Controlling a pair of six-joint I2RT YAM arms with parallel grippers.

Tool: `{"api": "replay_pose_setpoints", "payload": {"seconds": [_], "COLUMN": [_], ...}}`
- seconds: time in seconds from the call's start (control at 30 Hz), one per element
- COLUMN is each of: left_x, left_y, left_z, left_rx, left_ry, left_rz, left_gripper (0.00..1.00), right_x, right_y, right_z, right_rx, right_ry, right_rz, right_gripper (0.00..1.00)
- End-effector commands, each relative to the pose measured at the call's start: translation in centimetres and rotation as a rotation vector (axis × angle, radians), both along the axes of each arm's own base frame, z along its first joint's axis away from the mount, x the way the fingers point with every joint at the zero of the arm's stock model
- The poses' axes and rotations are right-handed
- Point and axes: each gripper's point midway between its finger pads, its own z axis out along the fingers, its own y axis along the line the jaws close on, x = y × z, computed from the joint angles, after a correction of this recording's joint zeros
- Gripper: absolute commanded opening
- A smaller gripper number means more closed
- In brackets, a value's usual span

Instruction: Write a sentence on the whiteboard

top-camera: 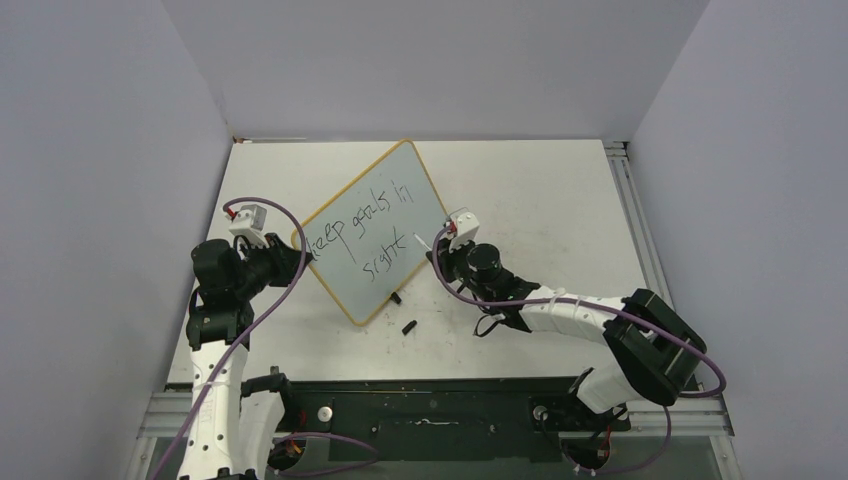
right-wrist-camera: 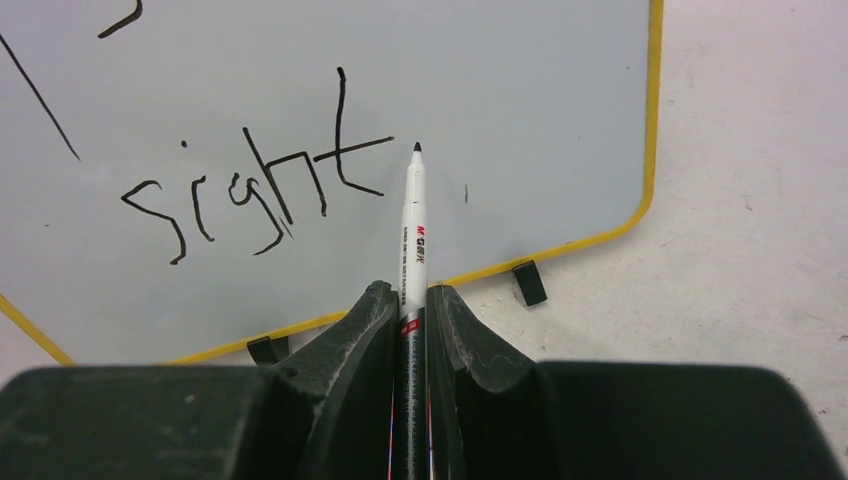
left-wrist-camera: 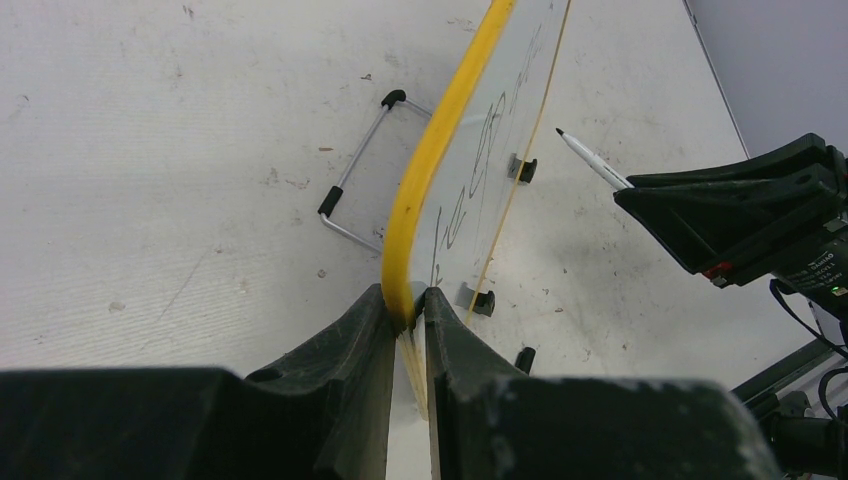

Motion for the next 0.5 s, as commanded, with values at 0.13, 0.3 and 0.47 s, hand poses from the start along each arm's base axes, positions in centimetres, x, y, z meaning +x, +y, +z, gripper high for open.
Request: {"api": "replay_pose_setpoints", "payload": {"seconds": [0.13,0.3,0.47], "left_x": [0.2,0.2,0.2], "left_y": [0.1,0.0,0.0], "left_z": [1.2,1.2,1.2], "left_rx": [0.018,0.018,0.018], "left_ry": [-0.05,-0.05,-0.048], "left_rz": [-0.005,-0.005,-0.006], "left_gripper": [0.14,0.14,0.14], "right_x": [0.7,0.6,0.6], "right_y": [0.5,0.7,1.0], "right_z": [1.1,0.1,-0.3], "right_rx": [0.029,0.021,0.018], "right_ry": [-0.026,-0.006,0.004], "right_rz": [0.009,0.023,0.031], "right_gripper": [0.05,0.05,0.05]}}
